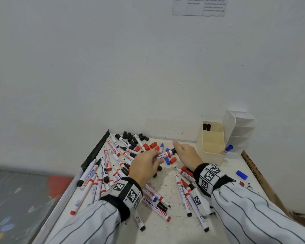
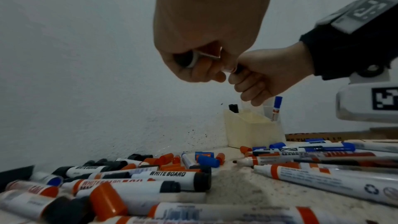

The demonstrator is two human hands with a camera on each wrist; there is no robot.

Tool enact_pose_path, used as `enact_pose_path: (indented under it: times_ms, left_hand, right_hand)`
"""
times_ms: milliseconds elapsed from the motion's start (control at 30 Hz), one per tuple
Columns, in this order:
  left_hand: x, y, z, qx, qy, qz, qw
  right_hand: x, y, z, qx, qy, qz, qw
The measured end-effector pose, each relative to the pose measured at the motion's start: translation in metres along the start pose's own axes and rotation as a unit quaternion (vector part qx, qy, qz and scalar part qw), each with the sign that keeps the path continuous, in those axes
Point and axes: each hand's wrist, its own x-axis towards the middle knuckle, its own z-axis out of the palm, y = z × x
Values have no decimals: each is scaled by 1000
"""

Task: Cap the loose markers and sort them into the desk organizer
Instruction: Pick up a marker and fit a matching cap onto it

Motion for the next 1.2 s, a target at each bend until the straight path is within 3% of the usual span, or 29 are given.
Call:
enact_pose_path:
  times_ms: [100,333,367,433,500,567,633,767,833,900,1033,1200]
  left_hand:
    - [0,10,5,24,-18,41,999]
    - [8,32,4,-148,-179,-46,972]
    - [7,35,6,-188,-208,-76,957]
    - [6,39,7,-306,-270,-148,901]
    - [7,38,11,-386,-310,-177,850]
    - [10,38,16,-414,-324,-178,831]
    - [15,41,20,-421,-313,-162,836]
    - [30,49,32,-357,-245,-135,891]
    - [36,46,41,-281,-223,-163,919]
    - [39,39,50,-163,-268,-180,932]
    - [40,39,62,35,-408,-151,900]
    - [41,32,81,76,-438,-183,877]
  right_hand:
    - [0,0,-3,14,29,6,999]
    - [-6,3,-14,24,29,-44,998]
    - [-8,3,-15,33,31,-53,998]
    - [-10,5,-18,46,26,-66,996]
    - [-11,8,-21,54,13,-86,995]
    - [-11,11,-27,42,0,-113,993]
    - [-8,9,-37,28,-27,-123,992]
    - [7,-2,-67,-61,-52,-96,992]
    - [20,-5,-87,-69,5,-82,994]
    - [36,-7,-108,-52,101,-72,991]
    - [60,-6,-137,-90,283,-86,951]
    - [84,21,-134,-155,306,-48,938]
